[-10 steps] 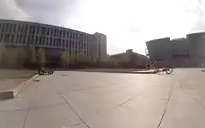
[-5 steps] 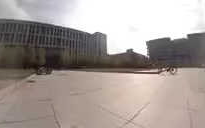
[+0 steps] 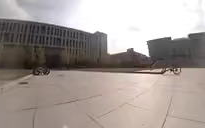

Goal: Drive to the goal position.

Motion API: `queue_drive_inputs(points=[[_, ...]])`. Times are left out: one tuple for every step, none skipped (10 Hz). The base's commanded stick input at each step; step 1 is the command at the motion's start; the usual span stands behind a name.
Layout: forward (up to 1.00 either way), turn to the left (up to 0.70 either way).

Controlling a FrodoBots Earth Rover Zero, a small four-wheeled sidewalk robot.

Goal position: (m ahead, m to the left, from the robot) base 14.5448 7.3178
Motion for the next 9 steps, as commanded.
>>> queue_drive_inputs(points=[[1.00,0.00],[1.00,0.00],[1.00,0.00],[1.00,0.00],[1.00,0.00],[1.00,0.00],[1.00,0.00],[1.00,0.00],[1.00,0.01]])
